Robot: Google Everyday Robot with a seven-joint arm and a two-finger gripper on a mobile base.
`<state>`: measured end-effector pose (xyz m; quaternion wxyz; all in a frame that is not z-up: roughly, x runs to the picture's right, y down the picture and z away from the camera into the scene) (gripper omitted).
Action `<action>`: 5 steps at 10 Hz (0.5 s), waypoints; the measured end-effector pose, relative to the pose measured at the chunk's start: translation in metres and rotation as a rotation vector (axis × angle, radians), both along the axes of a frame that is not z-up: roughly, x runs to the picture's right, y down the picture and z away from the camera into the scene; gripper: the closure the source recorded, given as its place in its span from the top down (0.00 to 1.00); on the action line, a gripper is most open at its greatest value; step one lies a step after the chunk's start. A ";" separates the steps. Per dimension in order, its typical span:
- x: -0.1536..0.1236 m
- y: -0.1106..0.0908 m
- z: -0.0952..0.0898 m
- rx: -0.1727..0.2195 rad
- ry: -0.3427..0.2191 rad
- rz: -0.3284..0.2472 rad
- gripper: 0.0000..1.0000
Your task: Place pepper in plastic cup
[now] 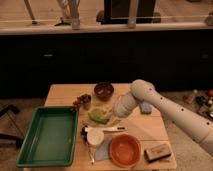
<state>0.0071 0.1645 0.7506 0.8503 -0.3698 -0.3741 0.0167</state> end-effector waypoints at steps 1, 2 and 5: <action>-0.017 -0.004 0.002 -0.002 -0.049 -0.002 0.02; -0.025 -0.008 0.003 0.000 -0.077 -0.003 0.02; -0.037 -0.023 0.008 0.028 -0.170 0.034 0.02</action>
